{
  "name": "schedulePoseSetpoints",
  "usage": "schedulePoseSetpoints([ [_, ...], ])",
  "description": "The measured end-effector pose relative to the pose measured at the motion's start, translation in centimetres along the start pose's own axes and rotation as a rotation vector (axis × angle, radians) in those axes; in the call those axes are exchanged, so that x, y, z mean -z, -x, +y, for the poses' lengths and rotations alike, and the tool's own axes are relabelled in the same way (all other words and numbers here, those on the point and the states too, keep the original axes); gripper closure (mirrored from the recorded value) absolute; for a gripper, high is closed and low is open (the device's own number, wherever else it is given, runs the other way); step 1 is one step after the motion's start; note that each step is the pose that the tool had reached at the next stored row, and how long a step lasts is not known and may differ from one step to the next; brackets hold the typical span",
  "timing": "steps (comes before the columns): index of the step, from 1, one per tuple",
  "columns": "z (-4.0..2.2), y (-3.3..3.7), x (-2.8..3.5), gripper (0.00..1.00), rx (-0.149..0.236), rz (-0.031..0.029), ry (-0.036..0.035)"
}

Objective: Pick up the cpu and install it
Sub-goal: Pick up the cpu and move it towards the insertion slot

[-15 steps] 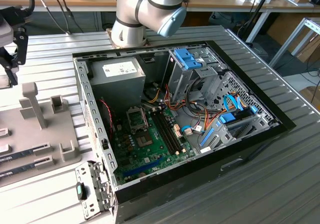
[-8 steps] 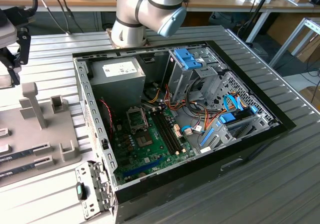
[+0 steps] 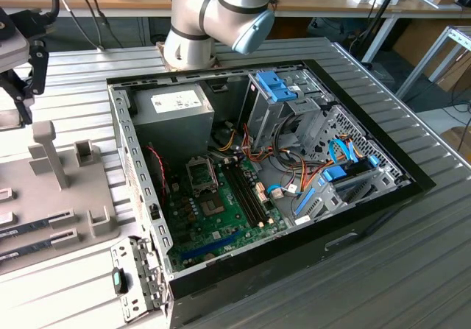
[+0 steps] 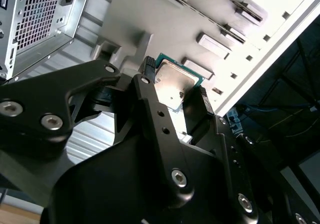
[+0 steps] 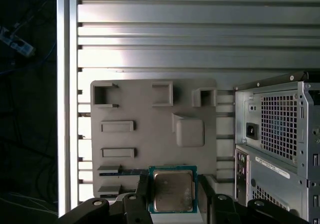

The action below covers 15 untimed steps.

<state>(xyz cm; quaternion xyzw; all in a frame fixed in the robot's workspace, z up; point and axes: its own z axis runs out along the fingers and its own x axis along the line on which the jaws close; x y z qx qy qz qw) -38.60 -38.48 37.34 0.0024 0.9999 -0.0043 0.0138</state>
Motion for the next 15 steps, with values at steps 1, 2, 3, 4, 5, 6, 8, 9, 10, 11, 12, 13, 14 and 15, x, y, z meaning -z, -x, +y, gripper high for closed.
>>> schedulePoseSetpoints([
  [1, 0.0, 0.04, -0.01, 0.53, 0.0, -0.0001, 0.0],
  [2, 0.0, 0.08, -0.01, 0.53, 0.0, 0.0, 0.0],
  [3, 0.0, 0.12, 0.0, 0.53, 0.0, 0.0, -0.0001],
  [4, 0.0, 0.18, -0.01, 0.53, 0.0, -0.0001, 0.0],
  [5, 0.0, 0.28, -0.01, 0.53, 0.0, 0.0, 0.0],
  [6, 0.0, 0.33, -0.02, 0.53, 0.0, 0.0, 0.0],
  [8, 0.0, 0.43, -0.02, 0.53, 0.0, -0.0001, 0.0],
  [9, 0.0, 0.53, -0.03, 0.53, 0.0, 0.0, 0.0],
  [10, 0.0, 0.64, -0.03, 0.53, 0.0, 0.0, 0.0],
  [11, 0.0, 0.68, -0.03, 0.53, 0.0, 0.0, 0.0],
  [12, 0.0, 0.73, -0.04, 0.53, 0.0, 0.0, 0.0],
  [13, 0.0, 0.78, -0.04, 0.53, 0.0, -0.0001, 0.0],
  [14, 0.0, 0.83, -0.05, 0.53, 0.0, -0.0001, 0.0],
  [15, 0.0, 0.9, -0.05, 0.53, 0.0, -0.0001, 0.0],
])
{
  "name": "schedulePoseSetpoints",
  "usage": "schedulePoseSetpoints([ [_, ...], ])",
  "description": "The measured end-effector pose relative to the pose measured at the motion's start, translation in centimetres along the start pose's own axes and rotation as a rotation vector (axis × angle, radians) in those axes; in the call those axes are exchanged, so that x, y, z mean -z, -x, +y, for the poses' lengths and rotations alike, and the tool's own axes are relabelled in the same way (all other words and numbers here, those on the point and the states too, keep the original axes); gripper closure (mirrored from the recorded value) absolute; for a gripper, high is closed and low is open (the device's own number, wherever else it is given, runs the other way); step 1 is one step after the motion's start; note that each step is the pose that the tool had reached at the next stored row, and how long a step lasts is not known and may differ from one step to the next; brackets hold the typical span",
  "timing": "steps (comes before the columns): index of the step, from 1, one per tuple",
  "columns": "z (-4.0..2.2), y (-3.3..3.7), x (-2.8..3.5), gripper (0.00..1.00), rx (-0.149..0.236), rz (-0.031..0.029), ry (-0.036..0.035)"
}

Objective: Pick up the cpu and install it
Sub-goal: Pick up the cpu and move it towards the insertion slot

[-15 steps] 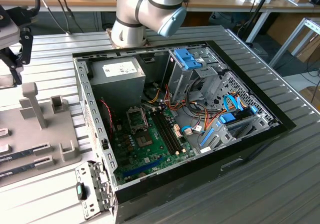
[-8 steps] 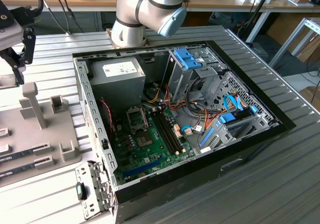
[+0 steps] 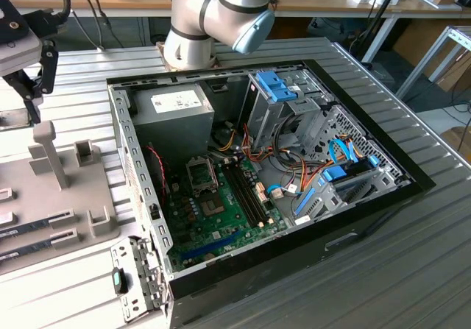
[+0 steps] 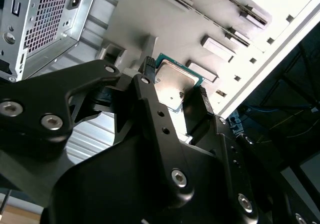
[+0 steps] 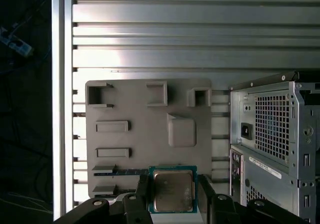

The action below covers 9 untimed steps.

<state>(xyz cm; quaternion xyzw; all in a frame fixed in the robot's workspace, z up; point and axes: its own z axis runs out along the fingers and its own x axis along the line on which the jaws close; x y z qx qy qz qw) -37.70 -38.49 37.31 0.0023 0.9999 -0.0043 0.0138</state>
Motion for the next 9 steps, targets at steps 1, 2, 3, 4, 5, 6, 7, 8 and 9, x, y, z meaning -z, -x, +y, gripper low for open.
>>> schedulePoseSetpoints([
  [1, 0.0, 0.04, 0.0, 0.53, 0.0, 0.0, 0.0],
  [2, 0.0, 0.1, -0.01, 0.53, 0.0, 0.0, 0.0],
  [3, 0.0, 0.16, -0.01, 0.53, 0.0, 0.0, 0.0],
  [4, 0.0, 0.21, -0.02, 0.53, 0.0, 0.0, 0.0],
  [5, 0.0, 0.26, -0.02, 0.53, 0.0, 0.0, 0.0],
  [6, 0.0, 0.34, -0.03, 0.53, 0.0, 0.0, 0.0],
  [7, 0.0, 0.39, -0.03, 0.53, 0.0, 0.0001, -0.0001],
  [8, 0.0, 0.44, -0.03, 0.53, 0.0, 0.0, 0.0],
  [9, 0.0, 0.5, -0.04, 0.53, 0.0, 0.0001, -0.0001],
])
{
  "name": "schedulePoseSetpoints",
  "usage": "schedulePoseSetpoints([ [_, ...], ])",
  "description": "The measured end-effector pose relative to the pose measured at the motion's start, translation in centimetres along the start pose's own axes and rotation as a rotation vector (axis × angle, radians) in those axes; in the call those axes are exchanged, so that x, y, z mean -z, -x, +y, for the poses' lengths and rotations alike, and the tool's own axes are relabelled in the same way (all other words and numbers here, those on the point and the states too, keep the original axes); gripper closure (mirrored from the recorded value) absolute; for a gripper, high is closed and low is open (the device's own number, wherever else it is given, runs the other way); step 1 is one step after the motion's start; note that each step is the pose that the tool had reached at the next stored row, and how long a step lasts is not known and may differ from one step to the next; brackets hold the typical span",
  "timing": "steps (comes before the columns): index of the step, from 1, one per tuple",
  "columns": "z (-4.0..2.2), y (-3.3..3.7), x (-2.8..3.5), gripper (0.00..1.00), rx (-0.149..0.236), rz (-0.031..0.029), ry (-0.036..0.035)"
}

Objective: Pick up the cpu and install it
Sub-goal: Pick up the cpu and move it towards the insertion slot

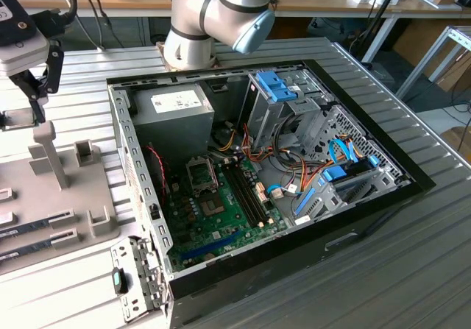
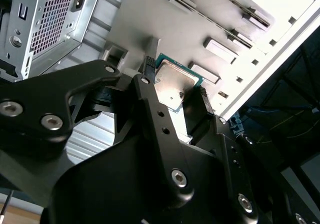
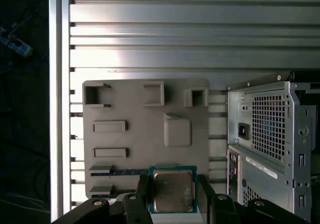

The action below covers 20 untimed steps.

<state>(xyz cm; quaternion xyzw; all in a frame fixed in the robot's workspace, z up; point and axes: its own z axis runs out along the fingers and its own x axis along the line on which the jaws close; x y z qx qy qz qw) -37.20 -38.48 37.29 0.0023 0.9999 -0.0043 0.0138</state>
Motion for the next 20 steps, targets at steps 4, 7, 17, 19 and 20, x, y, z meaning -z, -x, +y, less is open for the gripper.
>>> schedulePoseSetpoints([
  [4, 0.0, 0.27, -0.02, 0.53, 0.0, 0.0, 0.0],
  [7, 0.0, 0.75, -0.06, 0.53, 0.0, 0.0, 0.0],
  [17, 0.01, 1.7, -0.14, 0.53, 0.0, 0.0, 0.0],
  [19, 0.01, 1.87, -0.15, 0.53, 0.0, 0.0, 0.0],
  [20, 0.01, 2.0, -0.17, 0.53, 0.0, -0.0001, 0.0],
])
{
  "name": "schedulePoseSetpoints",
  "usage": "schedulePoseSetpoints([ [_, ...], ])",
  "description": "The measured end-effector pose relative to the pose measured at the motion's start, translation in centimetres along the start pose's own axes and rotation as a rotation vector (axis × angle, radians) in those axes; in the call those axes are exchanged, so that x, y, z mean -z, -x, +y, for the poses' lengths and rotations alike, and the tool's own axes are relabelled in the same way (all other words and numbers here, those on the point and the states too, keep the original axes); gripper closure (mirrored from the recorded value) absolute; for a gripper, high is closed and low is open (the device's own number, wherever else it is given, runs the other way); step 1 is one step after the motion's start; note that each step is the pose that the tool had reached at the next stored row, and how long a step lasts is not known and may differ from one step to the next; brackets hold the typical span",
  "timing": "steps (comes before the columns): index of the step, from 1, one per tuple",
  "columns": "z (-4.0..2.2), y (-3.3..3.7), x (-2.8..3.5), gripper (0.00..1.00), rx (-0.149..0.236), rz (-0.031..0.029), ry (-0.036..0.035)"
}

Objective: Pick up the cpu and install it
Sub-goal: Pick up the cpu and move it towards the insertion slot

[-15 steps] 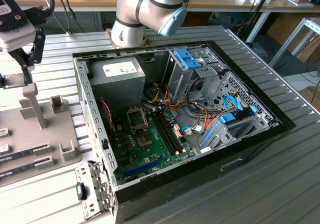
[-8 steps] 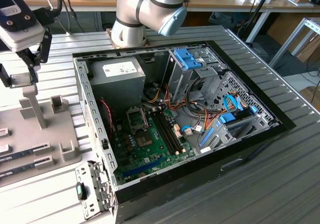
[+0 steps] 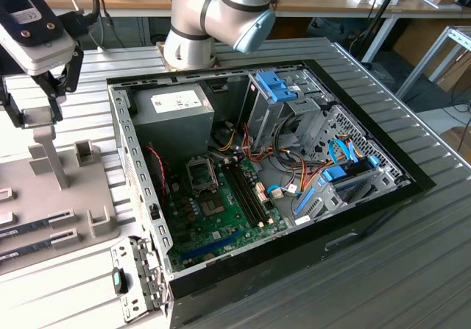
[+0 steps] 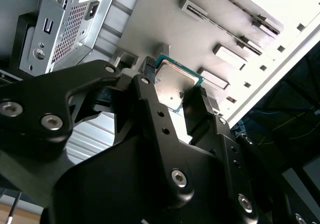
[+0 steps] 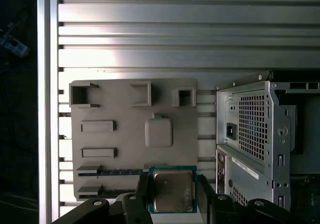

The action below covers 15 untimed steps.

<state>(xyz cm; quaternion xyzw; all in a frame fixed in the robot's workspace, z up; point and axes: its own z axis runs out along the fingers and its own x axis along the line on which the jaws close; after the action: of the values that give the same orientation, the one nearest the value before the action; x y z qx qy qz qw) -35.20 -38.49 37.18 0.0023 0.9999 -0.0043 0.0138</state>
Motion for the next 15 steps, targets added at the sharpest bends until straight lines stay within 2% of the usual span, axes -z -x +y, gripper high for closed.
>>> schedulePoseSetpoints([
  [15, 0.01, 1.14, -0.11, 0.53, 0.0, 0.0, 0.0],
])
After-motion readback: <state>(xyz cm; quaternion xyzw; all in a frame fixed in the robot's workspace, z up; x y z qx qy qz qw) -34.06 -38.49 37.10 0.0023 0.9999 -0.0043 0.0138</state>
